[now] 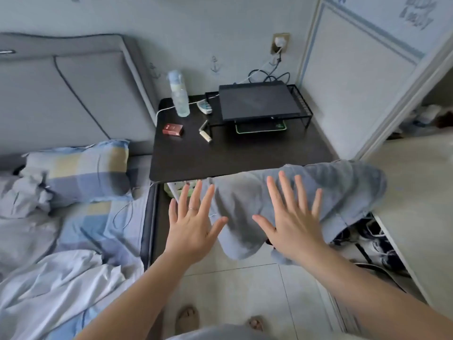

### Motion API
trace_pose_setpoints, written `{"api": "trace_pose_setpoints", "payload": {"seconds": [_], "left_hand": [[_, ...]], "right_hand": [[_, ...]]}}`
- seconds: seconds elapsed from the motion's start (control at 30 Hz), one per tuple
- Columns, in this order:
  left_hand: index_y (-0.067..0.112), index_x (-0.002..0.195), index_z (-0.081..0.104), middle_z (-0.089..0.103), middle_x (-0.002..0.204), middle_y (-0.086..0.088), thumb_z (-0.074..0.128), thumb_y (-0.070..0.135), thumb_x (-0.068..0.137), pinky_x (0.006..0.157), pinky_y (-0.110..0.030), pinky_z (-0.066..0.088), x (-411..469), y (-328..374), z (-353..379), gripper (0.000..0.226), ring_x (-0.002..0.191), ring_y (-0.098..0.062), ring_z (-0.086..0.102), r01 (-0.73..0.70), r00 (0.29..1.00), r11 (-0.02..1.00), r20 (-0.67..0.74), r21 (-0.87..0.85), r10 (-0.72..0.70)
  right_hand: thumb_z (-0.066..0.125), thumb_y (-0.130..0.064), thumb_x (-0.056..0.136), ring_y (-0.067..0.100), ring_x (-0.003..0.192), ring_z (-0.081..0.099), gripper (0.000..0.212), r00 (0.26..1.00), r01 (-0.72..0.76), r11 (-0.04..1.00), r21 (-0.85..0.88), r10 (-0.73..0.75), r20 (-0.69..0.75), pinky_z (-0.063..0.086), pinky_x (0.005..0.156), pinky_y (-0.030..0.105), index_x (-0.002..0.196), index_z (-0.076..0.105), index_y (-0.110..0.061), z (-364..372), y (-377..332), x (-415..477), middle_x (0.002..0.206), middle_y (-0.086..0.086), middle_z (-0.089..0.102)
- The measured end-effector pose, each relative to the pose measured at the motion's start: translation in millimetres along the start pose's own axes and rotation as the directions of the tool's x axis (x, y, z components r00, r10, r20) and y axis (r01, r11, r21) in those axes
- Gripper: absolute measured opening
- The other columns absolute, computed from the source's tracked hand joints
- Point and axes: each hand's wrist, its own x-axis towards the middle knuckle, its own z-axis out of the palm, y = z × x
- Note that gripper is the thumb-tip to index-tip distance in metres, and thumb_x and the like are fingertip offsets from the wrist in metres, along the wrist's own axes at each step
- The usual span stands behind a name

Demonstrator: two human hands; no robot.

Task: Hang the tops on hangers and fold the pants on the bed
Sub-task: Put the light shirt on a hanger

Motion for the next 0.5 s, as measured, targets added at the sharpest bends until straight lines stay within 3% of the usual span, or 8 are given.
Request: {"api": "trace_pose_setpoints", "payload": {"seconds": [0.07, 0.2, 0.4, 0.5], "left_hand": [[0.047, 0.156, -0.009, -0.017, 0.165, 0.017, 0.009, 0.079, 0.089, 0.122, -0.049, -0.009, -24, -23, -7, 0.076, 0.151, -0.014, -0.025, 0.111, 0.993, 0.994, -0.043, -0.006, -0.111], [0.046, 0.156, -0.01, -0.016, 0.166, 0.015, 0.007, 0.078, 0.089, 0.122, -0.048, -0.009, -86, -70, -15, 0.076, 0.149, -0.013, -0.028, 0.329, 0.939, 0.944, -0.103, 0.002, -0.327], [0.047, 0.156, -0.008, -0.017, 0.166, 0.014, 0.005, 0.079, 0.087, 0.119, -0.042, -0.018, -206, -147, -21, 0.077, 0.15, -0.015, -0.027, 0.601, 0.783, 0.796, -0.14, -0.079, -0.605], [0.047, 0.155, -0.012, -0.021, 0.165, 0.015, 0.004, 0.08, 0.088, 0.121, -0.046, -0.013, -271, -190, -19, 0.076, 0.149, -0.015, -0.029, 0.698, 0.698, 0.71, -0.134, -0.094, -0.703]], "right_hand": [[0.023, -0.076, 0.09, 0.036, 0.154, 0.005, 0.088, 0.995, 0.094, 0.995, 0.02, -0.094, 0.043, 0.011, 0.112, 0.072, 0.161, 0.01, -0.026, 4, -29, 6, 0.169, 0.002, 0.004], [-0.005, -0.083, 0.082, 0.029, 0.152, -0.019, 0.089, 0.944, 0.312, 0.949, 0.047, -0.315, 0.093, -0.002, 0.116, 0.068, 0.155, -0.021, -0.035, 21, -98, 6, 0.165, -0.006, -0.024], [0.008, -0.08, 0.088, 0.025, 0.15, -0.025, 0.085, 0.789, 0.589, 0.805, 0.071, -0.591, 0.168, -0.007, 0.116, 0.066, 0.151, -0.028, -0.036, 52, -224, -29, 0.163, -0.008, -0.028], [-0.006, -0.082, 0.081, 0.024, 0.149, -0.028, 0.083, 0.716, 0.671, 0.738, 0.069, -0.669, 0.199, -0.017, 0.113, 0.062, 0.143, -0.04, -0.039, 71, -288, -56, 0.156, -0.011, -0.04]]}}
